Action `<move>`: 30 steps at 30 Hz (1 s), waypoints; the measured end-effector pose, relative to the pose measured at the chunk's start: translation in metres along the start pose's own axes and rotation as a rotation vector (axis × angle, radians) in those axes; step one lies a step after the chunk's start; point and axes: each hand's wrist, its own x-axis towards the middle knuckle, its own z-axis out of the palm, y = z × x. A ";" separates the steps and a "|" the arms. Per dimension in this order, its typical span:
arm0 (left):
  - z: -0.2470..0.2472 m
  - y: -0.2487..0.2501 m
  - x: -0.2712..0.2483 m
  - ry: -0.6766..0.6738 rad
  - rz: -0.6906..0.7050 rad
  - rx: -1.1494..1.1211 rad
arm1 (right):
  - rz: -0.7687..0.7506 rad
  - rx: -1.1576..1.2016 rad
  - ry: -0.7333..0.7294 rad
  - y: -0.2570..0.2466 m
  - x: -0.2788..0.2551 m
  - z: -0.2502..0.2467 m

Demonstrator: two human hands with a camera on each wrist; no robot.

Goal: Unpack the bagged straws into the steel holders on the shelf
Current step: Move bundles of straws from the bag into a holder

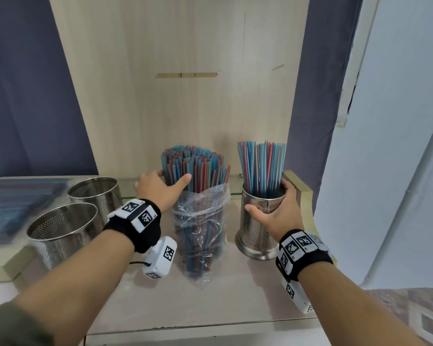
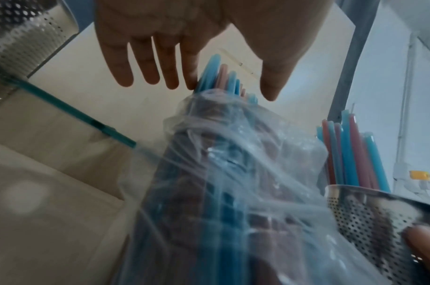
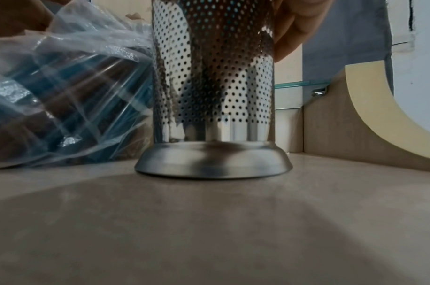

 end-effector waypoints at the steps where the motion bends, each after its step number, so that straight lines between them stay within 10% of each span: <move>1: 0.000 0.000 0.003 0.012 0.002 0.000 | -0.004 0.000 0.001 -0.001 0.000 0.000; 22: 0.011 0.005 0.022 -0.033 -0.059 0.155 | 0.000 0.014 -0.050 -0.009 -0.003 -0.007; 30: 0.002 0.022 0.026 -0.085 -0.156 -0.140 | -0.004 0.009 -0.052 -0.009 -0.003 -0.008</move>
